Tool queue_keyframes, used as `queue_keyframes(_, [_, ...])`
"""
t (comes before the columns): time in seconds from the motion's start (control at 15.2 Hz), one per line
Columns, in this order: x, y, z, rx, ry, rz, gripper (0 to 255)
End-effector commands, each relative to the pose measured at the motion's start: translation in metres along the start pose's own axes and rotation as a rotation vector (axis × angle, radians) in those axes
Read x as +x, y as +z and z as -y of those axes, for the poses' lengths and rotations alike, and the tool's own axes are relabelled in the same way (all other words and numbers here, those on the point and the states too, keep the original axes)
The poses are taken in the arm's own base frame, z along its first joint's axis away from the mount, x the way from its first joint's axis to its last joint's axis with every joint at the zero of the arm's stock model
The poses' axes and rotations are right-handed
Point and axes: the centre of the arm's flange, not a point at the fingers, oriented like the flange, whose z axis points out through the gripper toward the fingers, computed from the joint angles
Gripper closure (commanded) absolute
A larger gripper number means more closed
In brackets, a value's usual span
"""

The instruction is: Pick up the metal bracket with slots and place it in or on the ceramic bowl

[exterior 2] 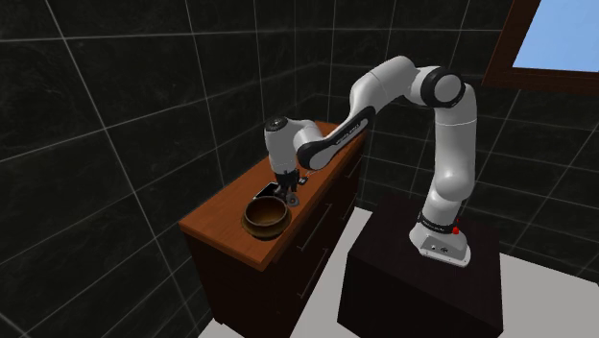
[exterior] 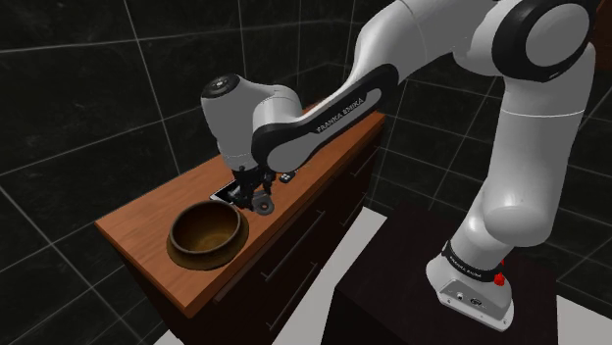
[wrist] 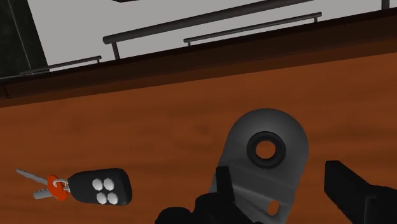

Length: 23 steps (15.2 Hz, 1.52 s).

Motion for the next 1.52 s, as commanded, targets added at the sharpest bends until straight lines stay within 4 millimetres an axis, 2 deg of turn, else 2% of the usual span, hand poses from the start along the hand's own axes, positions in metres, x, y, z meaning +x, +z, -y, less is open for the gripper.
queue_keyframes(0.0, [-0.002, -0.010, -0.024, 0.080, 0.053, -0.099, 0])
queue_keyframes(0.07, [-0.005, -0.014, -0.038, 0.120, 0.082, -0.150, 0])
queue_keyframes(0.59, [0.001, 0.026, -0.033, 0.120, 0.082, -0.150, 0])
queue_keyframes(1.06, [0.001, 0.026, -0.033, 0.120, 0.082, -0.150, 0])
queue_keyframes(1.12, [0.001, 0.026, -0.033, 0.120, 0.082, -0.150, 255])
queue_keyframes(1.45, [0.001, 0.026, -0.033, 0.120, 0.082, -0.150, 255])
